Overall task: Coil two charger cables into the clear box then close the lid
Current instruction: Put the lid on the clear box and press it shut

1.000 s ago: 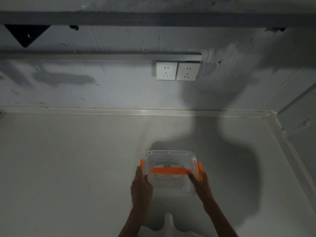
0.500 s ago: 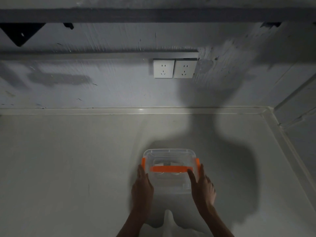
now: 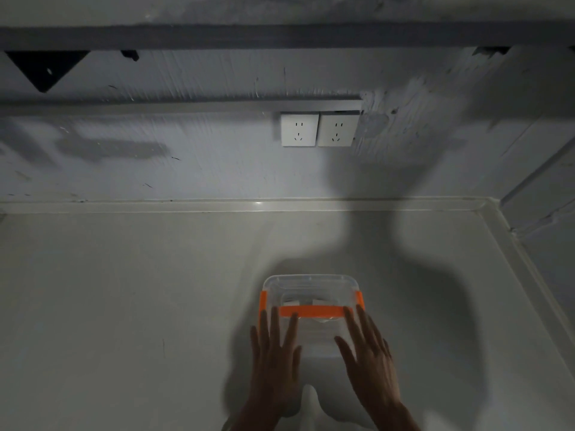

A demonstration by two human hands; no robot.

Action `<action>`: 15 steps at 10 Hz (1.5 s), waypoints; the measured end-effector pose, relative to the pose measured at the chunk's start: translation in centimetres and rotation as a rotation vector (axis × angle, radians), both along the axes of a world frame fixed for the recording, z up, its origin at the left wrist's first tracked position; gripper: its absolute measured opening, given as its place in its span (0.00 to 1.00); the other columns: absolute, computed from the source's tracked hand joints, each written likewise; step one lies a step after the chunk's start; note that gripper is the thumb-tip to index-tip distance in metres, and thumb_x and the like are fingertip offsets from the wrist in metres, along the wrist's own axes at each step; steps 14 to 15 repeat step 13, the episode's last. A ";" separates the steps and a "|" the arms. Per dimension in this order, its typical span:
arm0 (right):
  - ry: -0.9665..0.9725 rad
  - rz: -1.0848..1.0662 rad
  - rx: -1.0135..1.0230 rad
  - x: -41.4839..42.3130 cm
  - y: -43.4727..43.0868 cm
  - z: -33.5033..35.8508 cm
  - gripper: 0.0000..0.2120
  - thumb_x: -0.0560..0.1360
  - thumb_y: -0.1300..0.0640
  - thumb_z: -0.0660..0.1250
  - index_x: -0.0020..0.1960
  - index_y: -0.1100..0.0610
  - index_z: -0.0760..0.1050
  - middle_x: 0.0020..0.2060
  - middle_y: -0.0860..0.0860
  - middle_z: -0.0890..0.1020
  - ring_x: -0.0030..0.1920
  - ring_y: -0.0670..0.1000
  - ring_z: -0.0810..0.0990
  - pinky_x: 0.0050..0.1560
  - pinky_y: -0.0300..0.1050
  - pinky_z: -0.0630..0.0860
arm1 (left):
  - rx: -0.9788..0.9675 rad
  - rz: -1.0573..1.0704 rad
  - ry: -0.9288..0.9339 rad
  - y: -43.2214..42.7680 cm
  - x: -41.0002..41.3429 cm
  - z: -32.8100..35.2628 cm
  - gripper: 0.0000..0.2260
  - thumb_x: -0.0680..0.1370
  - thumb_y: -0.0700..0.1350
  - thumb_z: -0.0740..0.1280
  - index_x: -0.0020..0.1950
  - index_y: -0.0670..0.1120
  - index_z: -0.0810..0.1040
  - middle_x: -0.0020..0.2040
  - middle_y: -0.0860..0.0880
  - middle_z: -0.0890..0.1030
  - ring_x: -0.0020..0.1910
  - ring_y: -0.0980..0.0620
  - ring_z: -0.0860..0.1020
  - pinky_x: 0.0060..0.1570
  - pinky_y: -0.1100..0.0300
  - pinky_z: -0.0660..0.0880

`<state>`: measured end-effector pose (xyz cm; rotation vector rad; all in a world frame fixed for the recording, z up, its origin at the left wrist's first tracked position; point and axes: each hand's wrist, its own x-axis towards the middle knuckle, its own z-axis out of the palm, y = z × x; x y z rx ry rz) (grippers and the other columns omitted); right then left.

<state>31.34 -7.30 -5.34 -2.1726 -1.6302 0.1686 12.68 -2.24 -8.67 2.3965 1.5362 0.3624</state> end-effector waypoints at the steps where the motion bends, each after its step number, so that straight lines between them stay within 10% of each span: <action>1: -0.056 0.161 -0.054 -0.5 -1.6 -2.4 0.28 0.80 0.39 0.45 0.71 0.51 0.69 0.72 0.57 0.68 0.74 0.55 0.61 0.72 0.51 0.58 | 0.046 -0.134 0.080 -0.2 -0.8 -1.7 0.27 0.78 0.56 0.60 0.75 0.50 0.64 0.77 0.37 0.60 0.76 0.33 0.58 0.71 0.36 0.59; 3: -0.046 0.130 -0.061 0.2 2.2 -3.0 0.27 0.80 0.39 0.43 0.70 0.48 0.70 0.72 0.55 0.70 0.73 0.56 0.65 0.71 0.51 0.60 | -0.007 -0.115 0.058 4.2 0.3 -1.4 0.26 0.77 0.57 0.59 0.74 0.52 0.66 0.77 0.44 0.62 0.76 0.39 0.59 0.72 0.38 0.59; 6: 0.065 0.170 -0.049 4.1 15.5 -3.2 0.25 0.73 0.51 0.70 0.69 0.49 0.72 0.71 0.54 0.71 0.73 0.56 0.67 0.68 0.56 0.70 | -0.068 -0.081 0.135 17.5 3.3 0.0 0.23 0.77 0.58 0.60 0.71 0.52 0.69 0.77 0.43 0.64 0.76 0.37 0.60 0.71 0.37 0.61; 11: 0.090 0.112 -0.003 3.1 16.4 0.1 0.28 0.76 0.51 0.65 0.74 0.49 0.63 0.74 0.52 0.66 0.75 0.54 0.62 0.73 0.57 0.57 | -0.143 -0.043 0.095 19.0 2.3 3.4 0.30 0.80 0.58 0.57 0.78 0.59 0.46 0.80 0.43 0.40 0.79 0.41 0.43 0.73 0.40 0.52; 15: 0.188 0.069 0.044 1.6 14.8 2.5 0.28 0.75 0.40 0.62 0.73 0.45 0.64 0.73 0.48 0.68 0.75 0.51 0.63 0.74 0.56 0.54 | -0.253 0.043 -0.011 17.9 -0.7 7.3 0.31 0.77 0.64 0.55 0.77 0.54 0.54 0.77 0.40 0.59 0.76 0.36 0.56 0.72 0.41 0.56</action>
